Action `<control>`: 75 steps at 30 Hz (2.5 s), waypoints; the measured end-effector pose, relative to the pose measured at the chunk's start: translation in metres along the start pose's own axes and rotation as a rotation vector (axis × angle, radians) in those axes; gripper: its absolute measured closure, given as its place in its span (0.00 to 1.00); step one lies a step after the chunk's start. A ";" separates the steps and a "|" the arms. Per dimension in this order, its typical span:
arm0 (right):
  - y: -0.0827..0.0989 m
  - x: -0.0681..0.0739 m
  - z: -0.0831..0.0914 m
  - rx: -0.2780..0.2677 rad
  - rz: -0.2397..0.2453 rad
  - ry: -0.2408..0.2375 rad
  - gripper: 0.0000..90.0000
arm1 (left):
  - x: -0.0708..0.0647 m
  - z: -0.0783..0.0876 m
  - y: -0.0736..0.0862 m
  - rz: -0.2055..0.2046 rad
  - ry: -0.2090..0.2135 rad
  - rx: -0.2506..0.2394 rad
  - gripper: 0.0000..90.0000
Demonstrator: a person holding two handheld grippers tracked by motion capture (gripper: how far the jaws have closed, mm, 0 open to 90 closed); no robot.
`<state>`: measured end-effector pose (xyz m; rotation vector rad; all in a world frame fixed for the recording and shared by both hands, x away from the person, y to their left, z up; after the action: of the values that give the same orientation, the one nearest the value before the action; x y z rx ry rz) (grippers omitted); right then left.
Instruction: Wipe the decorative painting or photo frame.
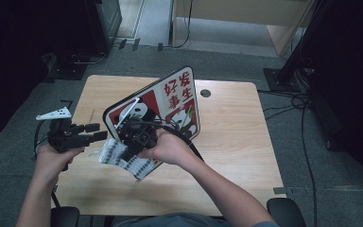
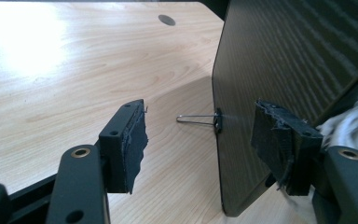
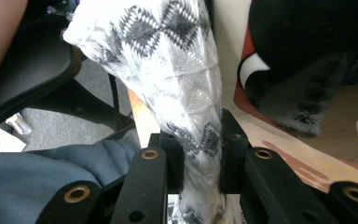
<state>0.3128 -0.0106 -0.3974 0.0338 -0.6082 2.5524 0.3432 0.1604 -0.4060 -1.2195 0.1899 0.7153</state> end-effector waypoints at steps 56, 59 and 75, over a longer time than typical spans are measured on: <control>0.037 -0.002 -0.047 -0.027 -0.002 0.017 0.86 | -0.052 -0.021 -0.011 0.000 0.154 0.073 0.81; 0.041 -0.003 -0.050 -0.036 -0.005 0.014 0.86 | -0.052 -0.023 -0.010 0.001 0.150 0.082 0.83; 0.059 -0.003 -0.067 -0.040 0.021 0.023 0.86 | -0.052 -0.023 -0.008 -0.001 0.149 0.081 0.84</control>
<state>0.2932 -0.0286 -0.4827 -0.0163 -0.6541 2.5563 0.3134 0.1173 -0.3816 -1.1955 0.3387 0.6107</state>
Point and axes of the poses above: each handheld gripper's, and its own axes: z roughly backward along the jaws, y roughly out of its underside, x roughly to its left, the point moved 6 cm from there along -z, roughly forward along the jaws, and after that the axes turned 15 degrees about y, right-handed, at the moved point
